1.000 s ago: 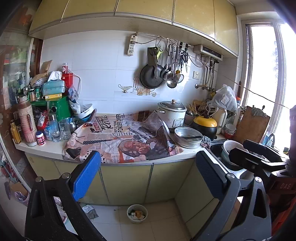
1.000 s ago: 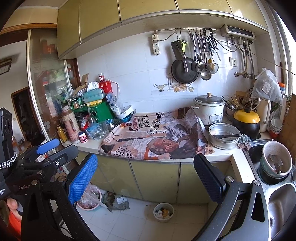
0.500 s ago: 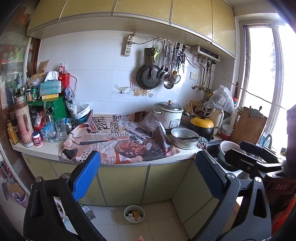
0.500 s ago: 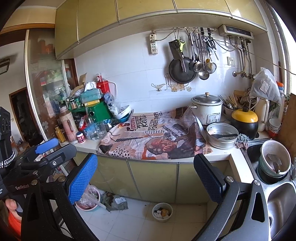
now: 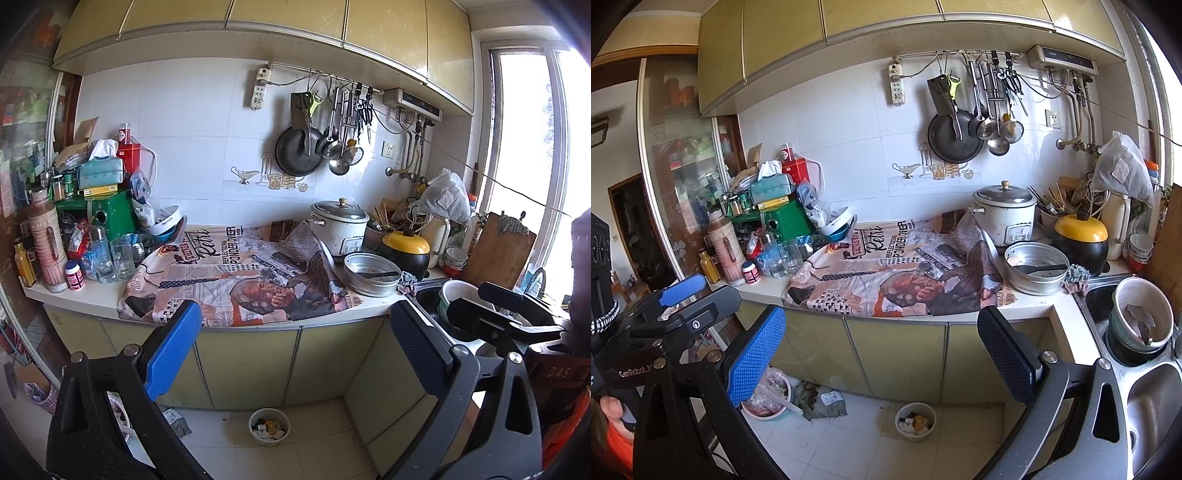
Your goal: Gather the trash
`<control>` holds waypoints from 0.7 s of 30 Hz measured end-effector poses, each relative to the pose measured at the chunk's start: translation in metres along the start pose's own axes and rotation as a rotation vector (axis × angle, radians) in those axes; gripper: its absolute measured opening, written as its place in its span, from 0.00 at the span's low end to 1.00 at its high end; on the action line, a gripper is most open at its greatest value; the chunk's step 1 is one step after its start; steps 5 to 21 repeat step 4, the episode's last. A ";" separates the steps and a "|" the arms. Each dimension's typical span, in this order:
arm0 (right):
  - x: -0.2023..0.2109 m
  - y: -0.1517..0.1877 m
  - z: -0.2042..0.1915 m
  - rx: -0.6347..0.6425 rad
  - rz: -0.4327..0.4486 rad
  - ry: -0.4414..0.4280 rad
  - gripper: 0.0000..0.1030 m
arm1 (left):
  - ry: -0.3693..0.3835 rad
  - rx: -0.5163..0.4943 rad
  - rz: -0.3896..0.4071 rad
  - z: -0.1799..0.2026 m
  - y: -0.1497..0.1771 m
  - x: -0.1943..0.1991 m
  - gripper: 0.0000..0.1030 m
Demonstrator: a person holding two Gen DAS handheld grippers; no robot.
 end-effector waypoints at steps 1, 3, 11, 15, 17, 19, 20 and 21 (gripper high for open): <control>-0.001 0.000 0.001 -0.002 -0.002 -0.001 1.00 | -0.001 -0.001 -0.002 0.001 0.000 -0.002 1.00; -0.005 -0.001 0.003 -0.005 -0.006 -0.001 1.00 | -0.005 -0.001 -0.007 0.002 0.000 -0.006 1.00; -0.007 -0.001 0.004 -0.006 -0.008 -0.002 1.00 | -0.008 -0.001 -0.010 0.003 -0.001 -0.008 1.00; -0.007 -0.001 0.004 -0.006 -0.008 -0.002 1.00 | -0.008 -0.001 -0.010 0.003 -0.001 -0.008 1.00; -0.007 -0.001 0.004 -0.006 -0.008 -0.002 1.00 | -0.008 -0.001 -0.010 0.003 -0.001 -0.008 1.00; -0.007 -0.001 0.004 -0.006 -0.008 -0.002 1.00 | -0.008 -0.001 -0.010 0.003 -0.001 -0.008 1.00; -0.007 -0.001 0.004 -0.006 -0.008 -0.002 1.00 | -0.008 -0.001 -0.010 0.003 -0.001 -0.008 1.00; -0.007 -0.001 0.004 -0.006 -0.008 -0.002 1.00 | -0.008 -0.001 -0.010 0.003 -0.001 -0.008 1.00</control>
Point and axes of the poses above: each gripper's, at about its wrist camera, not at the fingertips, and x roughly against the way its jaws point, z to its right, y to its underside, the point moved 9 cm from there along -x, roughly the way its jaws point, and after that the axes turned 15 degrees about -y, right-handed, at the moved point
